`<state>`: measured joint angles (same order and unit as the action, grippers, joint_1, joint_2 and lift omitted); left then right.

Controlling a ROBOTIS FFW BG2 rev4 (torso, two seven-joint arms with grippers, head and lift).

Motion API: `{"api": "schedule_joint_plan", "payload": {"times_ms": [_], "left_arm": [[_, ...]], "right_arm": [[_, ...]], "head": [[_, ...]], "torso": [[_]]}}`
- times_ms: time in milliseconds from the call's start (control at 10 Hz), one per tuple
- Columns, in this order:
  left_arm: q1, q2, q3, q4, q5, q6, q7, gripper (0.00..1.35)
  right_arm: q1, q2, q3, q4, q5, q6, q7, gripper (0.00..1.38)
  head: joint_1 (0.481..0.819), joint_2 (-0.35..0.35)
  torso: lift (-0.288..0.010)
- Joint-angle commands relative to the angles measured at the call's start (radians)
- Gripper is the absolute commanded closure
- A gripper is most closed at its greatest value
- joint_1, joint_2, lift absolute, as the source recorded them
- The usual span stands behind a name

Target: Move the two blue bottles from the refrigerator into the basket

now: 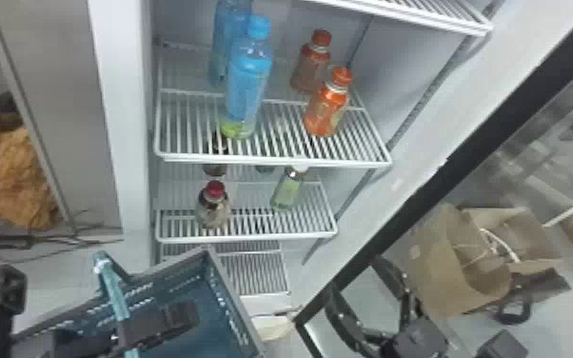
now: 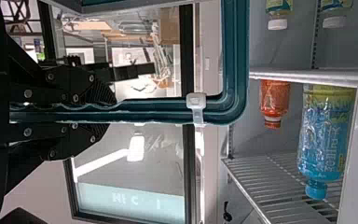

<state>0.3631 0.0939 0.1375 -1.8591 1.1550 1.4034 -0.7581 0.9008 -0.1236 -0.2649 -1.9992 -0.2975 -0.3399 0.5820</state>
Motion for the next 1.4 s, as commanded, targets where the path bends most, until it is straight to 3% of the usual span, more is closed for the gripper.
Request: {"api": "schedule_joint_plan", "payload": {"times_ms": [0, 700, 1300], "left_arm": [[0.0, 0.0, 0.0, 0.0, 0.0, 0.0, 0.0, 1.2], [0.002, 0.003, 0.004, 0.002, -0.002, 0.005, 0.002, 1.2], [0.002, 0.004, 0.006, 0.002, -0.002, 0.01, 0.003, 1.2]], "right_arm": [[-0.032, -0.001, 0.002, -0.017, 0.014, 0.008, 0.009, 0.15], [-0.138, -0.008, 0.036, -0.196, 0.03, 0.278, 0.022, 0.13], [-0.336, -0.036, 0.113, -0.12, 0.03, 0.357, 0.001, 0.13]], "head": [[0.695, -0.35], [0.695, -0.35], [0.695, -0.326]], "torso": [[-0.01], [-0.01], [-0.01]]}}
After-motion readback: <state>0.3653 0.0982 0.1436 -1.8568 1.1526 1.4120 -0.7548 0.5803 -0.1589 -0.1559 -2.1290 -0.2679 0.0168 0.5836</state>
